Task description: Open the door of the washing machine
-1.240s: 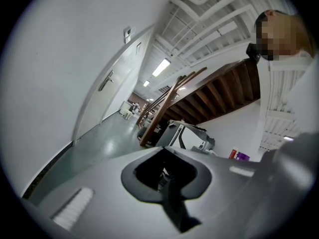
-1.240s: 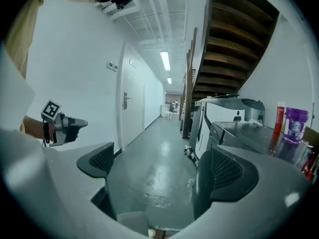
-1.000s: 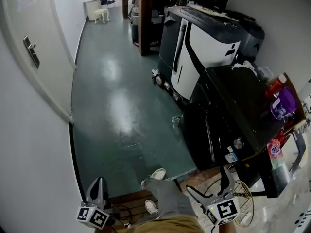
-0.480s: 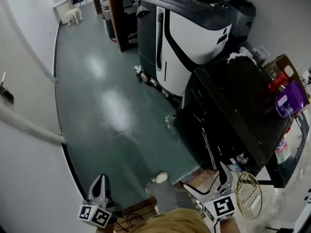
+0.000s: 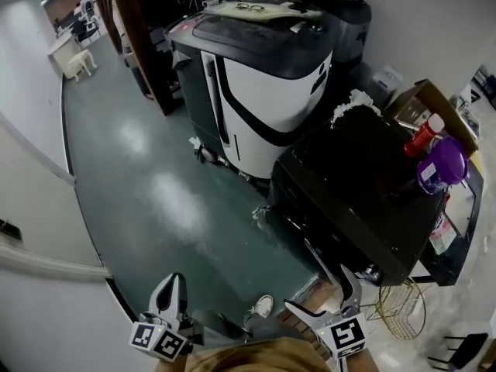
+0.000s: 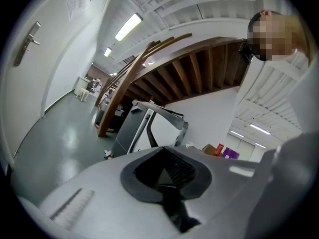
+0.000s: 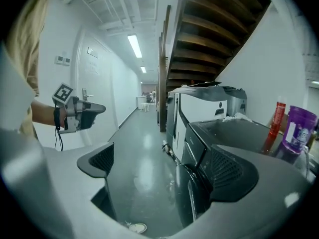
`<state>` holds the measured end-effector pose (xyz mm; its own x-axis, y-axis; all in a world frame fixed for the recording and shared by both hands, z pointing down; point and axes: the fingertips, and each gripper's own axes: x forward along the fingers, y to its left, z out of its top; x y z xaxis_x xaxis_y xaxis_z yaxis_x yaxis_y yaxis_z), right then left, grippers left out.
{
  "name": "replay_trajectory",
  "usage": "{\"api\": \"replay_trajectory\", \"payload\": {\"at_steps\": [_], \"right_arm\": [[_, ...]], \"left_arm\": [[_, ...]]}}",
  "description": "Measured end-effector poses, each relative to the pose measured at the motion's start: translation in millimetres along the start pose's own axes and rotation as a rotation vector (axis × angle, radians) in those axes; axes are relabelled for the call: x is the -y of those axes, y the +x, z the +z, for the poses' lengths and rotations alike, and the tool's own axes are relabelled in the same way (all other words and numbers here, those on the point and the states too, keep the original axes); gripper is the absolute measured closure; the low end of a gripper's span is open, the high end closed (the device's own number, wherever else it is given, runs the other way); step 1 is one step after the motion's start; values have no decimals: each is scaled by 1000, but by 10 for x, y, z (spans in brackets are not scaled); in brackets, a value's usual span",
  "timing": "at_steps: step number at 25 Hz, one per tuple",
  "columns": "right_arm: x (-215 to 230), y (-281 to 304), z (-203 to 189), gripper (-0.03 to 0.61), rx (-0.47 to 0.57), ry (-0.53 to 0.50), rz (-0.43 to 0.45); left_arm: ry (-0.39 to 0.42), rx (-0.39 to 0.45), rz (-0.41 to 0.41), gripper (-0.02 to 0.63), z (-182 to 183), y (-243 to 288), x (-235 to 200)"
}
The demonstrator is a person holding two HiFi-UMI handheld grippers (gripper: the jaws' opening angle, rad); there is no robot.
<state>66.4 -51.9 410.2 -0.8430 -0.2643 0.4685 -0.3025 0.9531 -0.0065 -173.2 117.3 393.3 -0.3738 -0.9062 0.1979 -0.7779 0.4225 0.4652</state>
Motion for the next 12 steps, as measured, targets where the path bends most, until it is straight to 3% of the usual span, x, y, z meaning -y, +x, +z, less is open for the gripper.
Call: {"api": "replay_trajectory", "payload": {"at_steps": [4, 12], "right_arm": [[58, -110, 98, 5, 15, 50, -94], [140, -239, -55, 5, -15, 170, -383]], "left_arm": [[25, -49, -113, 554, 170, 369, 200], [45, -223, -396, 554, -28, 1208, 451]]}}
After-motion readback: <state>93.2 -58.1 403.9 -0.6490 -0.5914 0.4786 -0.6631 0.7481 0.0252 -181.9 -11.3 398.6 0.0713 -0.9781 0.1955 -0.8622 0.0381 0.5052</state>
